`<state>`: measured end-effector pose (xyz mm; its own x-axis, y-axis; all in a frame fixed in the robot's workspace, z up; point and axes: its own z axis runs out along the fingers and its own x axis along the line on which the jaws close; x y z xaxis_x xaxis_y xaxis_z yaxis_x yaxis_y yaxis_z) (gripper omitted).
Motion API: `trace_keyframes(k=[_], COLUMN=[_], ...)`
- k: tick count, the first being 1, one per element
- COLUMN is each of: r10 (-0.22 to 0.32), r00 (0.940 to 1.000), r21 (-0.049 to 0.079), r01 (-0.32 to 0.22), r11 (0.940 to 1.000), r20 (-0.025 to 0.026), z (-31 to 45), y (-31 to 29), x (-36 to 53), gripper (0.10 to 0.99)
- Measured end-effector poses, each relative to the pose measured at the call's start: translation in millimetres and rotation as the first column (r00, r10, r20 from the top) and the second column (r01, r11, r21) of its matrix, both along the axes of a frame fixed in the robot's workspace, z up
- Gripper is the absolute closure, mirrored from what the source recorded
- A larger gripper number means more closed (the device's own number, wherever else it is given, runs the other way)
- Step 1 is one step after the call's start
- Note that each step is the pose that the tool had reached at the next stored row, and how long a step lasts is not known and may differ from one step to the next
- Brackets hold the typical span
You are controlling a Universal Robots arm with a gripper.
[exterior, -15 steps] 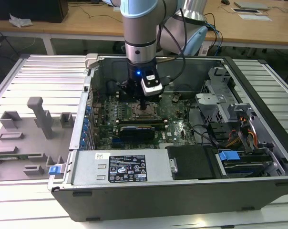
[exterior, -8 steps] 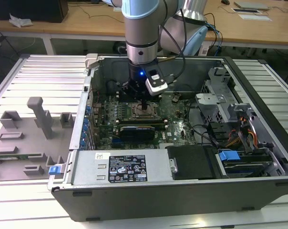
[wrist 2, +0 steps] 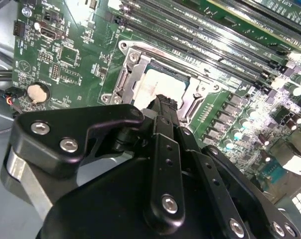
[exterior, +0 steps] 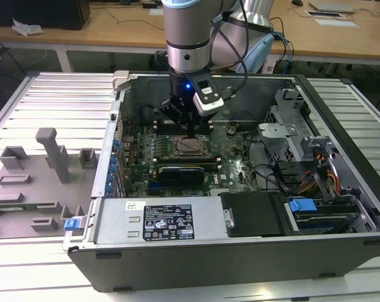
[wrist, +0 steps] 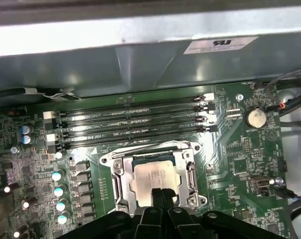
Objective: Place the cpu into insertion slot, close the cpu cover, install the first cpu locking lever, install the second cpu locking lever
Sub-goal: 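Install the first cpu locking lever, then install the second cpu locking lever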
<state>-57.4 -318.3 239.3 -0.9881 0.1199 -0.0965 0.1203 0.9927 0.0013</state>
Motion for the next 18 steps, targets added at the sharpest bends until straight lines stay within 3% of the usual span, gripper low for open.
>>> trace_keyframes(k=[15,18], r10=[0.0,0.0], r00=[1.0,1.0], r21=[-0.001,-0.001], r01=[0.0,0.0], r11=[1.0,1.0], r20=[0.0,0.0], z=[0.5,4.5], y=[0.0,-0.1], x=[0.0,-0.1], gripper=[0.98,0.98])
